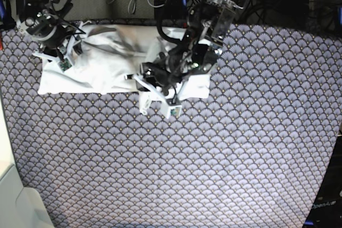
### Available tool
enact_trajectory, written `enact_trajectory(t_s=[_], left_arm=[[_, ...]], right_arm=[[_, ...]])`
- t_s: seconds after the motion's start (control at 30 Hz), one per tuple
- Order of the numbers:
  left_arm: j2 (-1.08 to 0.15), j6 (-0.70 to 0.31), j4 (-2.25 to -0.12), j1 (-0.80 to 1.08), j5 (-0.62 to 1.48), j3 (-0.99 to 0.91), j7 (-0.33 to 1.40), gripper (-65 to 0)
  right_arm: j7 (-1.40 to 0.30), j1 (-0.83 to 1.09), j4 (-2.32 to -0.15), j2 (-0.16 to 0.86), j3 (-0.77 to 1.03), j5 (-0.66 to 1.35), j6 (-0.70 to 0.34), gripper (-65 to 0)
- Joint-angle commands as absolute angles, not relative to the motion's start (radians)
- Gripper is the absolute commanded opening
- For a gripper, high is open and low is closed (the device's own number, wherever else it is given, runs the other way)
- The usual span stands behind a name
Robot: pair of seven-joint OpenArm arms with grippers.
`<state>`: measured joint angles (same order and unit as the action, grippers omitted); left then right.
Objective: Fold the T-shirt properly
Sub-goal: 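Lift the strip end with the left gripper and fold it toward the right gripper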
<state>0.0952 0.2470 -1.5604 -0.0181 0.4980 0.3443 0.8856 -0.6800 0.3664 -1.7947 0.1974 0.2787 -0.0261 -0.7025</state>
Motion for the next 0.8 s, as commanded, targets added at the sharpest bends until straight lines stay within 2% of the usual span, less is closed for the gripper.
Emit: enact_trajectory(t_s=[0.0,0.07,0.13,0.27,0.47,0.77], left_arm=[[0.108,0.237,-1.589,-0.035,0.513,0.349,0.878,-58.1],[0.108,0.240,-1.590,-0.033,0.515,0.349,0.878,-48.4],[0.108,0.237,-1.592,-0.030,0.515,0.349,0.878,-42.5],[0.105,0.231,-1.616,-0.030,0.544,0.363,0.878,-41.7],[0.054,0.231,-1.687,-0.064,0.704,0.389,0.877,-41.6],[-0.117,0.239,-1.745,-0.056,0.848,0.377,0.869,-41.6]], right_arm=[[-0.673,0.366,-1.807,0.211,0.283,-0.028,-0.698,-42.8],[-0.673,0.366,-1.807,0.211,0.283,-0.028,-0.698,-42.8],[-0.673,0.366,-1.807,0.211,0.283,-0.028,-0.698,-42.8],[-0.673,0.366,-1.807,0.211,0.283,-0.028,-0.698,-42.8],[-0.673,0.366,-1.807,0.211,0.286,-0.028,-0.698,-42.8],[-0.673,0.363,-1.813,0.213,0.292,-0.028,-0.698,-42.6]])
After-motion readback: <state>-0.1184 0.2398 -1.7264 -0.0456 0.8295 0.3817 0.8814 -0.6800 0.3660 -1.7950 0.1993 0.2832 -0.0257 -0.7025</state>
